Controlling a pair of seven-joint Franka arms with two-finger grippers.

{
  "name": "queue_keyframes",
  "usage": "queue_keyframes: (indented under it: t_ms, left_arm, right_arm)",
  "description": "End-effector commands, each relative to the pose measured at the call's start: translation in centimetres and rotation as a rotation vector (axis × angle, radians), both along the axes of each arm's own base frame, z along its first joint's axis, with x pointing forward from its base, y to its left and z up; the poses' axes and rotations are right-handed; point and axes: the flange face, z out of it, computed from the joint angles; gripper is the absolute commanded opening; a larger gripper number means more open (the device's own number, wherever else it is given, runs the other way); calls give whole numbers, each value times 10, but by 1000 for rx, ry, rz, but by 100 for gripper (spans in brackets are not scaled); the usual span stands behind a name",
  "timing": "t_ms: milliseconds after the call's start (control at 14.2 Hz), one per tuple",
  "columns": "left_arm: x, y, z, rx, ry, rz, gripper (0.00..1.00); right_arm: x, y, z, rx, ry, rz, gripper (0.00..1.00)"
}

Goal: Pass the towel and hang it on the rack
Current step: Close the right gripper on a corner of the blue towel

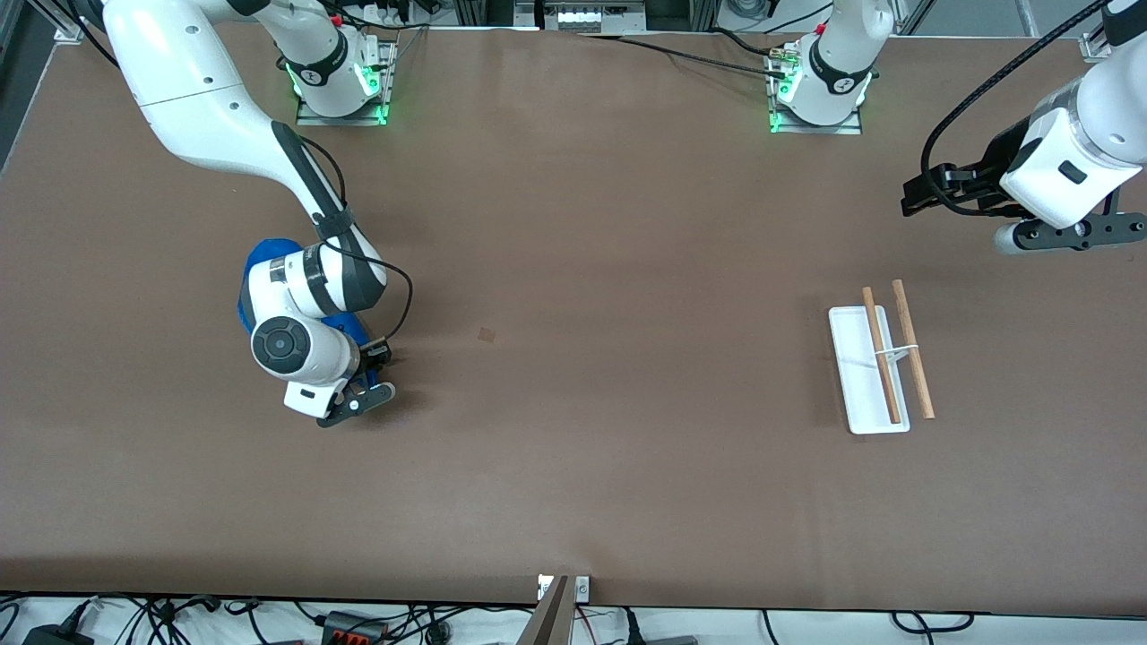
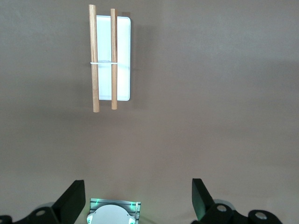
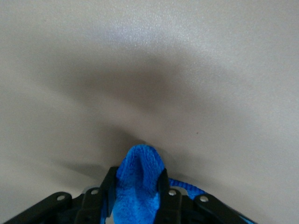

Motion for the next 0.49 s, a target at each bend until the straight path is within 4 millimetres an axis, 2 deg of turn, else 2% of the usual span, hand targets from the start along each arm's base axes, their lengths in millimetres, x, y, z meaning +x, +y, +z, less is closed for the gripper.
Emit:
queue_keyframes:
  t_ms: [0,71,141,212,282,423]
  left_arm:
    - [-6,2,2,-12,18,11,100]
    - [-6,2,2,-12,18,11,100]
    - [-6,3,2,-14,18,11,100]
    - [-6,3,2,-14,18,11,100]
    - [-6,3,2,-13,18,9,100]
    - [-5,2,2,-14,17,5,100]
  right_arm:
    - [6,2,6,3,-11,21,5]
    - [10,3,14,10,-22,15,0]
    - [12,2,19,12,-30,9,0]
    - [14,1,36,13,-42,8,0]
    - [14,7,55,13,-52,16,0]
    - [6,42,113,51,-84,63,0]
